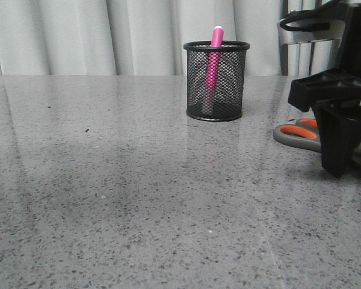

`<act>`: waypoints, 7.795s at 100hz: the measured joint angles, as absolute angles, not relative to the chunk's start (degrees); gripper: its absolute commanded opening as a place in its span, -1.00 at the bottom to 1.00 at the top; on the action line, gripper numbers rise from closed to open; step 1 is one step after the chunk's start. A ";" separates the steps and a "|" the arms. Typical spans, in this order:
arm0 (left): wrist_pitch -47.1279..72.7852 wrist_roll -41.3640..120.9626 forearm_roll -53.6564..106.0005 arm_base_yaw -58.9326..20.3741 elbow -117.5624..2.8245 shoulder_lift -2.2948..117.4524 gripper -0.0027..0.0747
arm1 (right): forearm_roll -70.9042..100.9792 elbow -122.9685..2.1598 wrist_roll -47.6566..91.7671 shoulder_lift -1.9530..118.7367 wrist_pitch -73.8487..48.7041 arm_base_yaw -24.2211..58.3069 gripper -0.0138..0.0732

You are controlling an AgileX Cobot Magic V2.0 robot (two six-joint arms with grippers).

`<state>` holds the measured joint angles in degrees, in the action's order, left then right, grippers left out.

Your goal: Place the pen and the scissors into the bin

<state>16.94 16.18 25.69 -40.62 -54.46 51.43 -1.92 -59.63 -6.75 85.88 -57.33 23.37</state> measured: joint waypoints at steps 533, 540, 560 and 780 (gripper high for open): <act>-0.87 13.20 11.20 -29.03 -2.59 13.95 -0.98 | -8.53 -34.34 -4.02 4.57 -40.99 22.90 -0.85; -0.39 13.20 10.88 -25.57 0.21 9.71 -0.98 | -8.53 -34.34 -4.02 4.57 -40.99 22.90 -0.85; 10.23 13.20 10.64 -16.23 0.33 0.19 -0.98 | -8.53 -34.34 -3.91 4.57 -40.99 22.90 -0.85; 18.83 13.20 10.45 -7.51 0.33 -0.24 -0.98 | -12.25 0.90 -3.91 -0.53 -18.49 1.14 -0.85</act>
